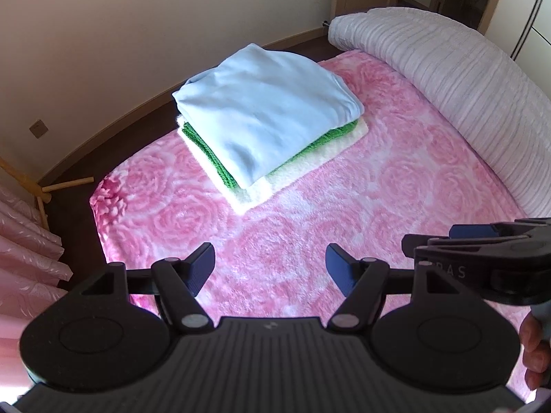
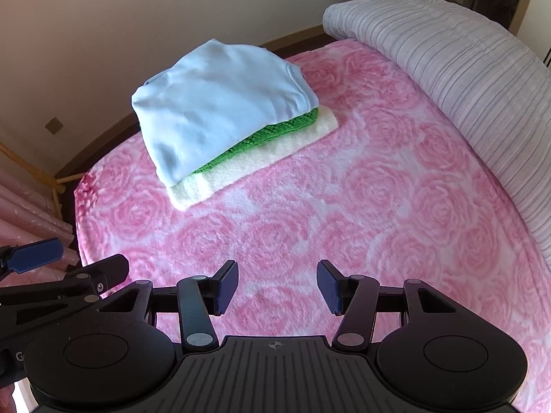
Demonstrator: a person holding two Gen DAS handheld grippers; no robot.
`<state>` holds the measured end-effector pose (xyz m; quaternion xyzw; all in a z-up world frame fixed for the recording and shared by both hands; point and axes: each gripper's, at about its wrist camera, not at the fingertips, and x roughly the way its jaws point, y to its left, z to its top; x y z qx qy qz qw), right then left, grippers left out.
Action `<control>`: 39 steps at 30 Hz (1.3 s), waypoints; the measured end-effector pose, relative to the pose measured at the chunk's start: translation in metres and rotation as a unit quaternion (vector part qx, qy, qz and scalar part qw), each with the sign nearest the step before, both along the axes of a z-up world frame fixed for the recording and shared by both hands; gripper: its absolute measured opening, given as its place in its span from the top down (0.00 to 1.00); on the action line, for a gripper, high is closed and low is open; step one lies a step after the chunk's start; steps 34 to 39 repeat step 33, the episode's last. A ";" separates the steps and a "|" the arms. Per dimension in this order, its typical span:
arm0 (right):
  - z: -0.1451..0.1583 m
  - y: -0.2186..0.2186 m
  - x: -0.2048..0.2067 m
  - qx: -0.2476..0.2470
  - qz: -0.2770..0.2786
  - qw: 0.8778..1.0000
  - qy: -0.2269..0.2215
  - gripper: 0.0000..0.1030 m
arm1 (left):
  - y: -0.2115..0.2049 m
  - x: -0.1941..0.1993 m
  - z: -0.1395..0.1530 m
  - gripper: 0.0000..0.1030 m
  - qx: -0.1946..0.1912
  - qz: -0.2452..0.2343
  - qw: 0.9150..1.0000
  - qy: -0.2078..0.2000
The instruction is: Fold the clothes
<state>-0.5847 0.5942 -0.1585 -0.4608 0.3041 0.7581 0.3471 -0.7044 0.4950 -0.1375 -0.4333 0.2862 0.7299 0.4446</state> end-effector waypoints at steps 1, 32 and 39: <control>-0.001 0.001 -0.002 0.000 0.001 1.000 0.000 0.47 | 0.001 -0.002 -0.001 0.34 0.000 0.002 1.000 0.000; -0.005 0.017 -0.033 -0.002 0.006 1.000 -0.002 0.47 | 0.018 -0.030 -0.019 0.34 -0.009 0.018 1.000 0.008; -0.003 0.016 -0.033 0.000 0.006 1.000 -0.002 0.47 | 0.017 -0.030 -0.018 0.34 -0.008 0.017 1.000 0.005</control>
